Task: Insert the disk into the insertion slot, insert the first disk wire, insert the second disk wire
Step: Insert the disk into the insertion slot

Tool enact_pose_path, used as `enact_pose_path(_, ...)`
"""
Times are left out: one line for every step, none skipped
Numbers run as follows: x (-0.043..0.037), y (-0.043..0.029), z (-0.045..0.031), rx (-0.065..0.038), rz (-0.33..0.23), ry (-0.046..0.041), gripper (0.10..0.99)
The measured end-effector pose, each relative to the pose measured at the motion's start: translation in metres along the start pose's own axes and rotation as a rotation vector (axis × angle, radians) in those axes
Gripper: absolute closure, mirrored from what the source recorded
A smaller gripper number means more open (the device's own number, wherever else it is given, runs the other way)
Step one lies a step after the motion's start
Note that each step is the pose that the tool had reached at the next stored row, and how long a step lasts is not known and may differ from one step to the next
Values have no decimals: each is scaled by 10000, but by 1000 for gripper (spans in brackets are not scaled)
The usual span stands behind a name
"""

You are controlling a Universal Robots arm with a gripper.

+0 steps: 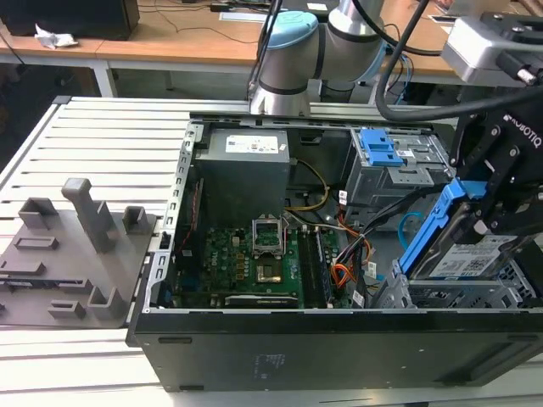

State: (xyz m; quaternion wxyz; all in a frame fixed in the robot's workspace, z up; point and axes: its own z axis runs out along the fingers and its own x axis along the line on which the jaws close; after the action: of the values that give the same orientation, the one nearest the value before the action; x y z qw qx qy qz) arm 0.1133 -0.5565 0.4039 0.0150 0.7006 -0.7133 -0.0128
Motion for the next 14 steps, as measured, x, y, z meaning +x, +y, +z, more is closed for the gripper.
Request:
enact_pose_path(0,-1,29,0,0,-1,722)
enact_pose_path(-1,-2,38,0,0,0,722)
enact_pose_path(0,-2,41,0,0,0,722)
enact_pose_path(0,-2,41,0,0,1,722)
enact_pose_path(0,-2,41,0,0,2,722)
enact_pose_path(0,-2,42,0,0,1,722)
enact_pose_path(0,-2,43,0,0,0,722)
enact_pose_path(0,-2,43,0,0,-1,722)
enact_pose_path(0,-2,43,0,0,0,722)
enact_pose_path(0,-2,43,0,0,-1,722)
enact_pose_path(0,-2,43,0,0,-1,722)
enact_pose_path(0,-2,42,0,0,4,714)
enact_pose_path(0,-2,43,0,0,1,714)
enact_pose_path(0,-2,43,0,0,1,655)
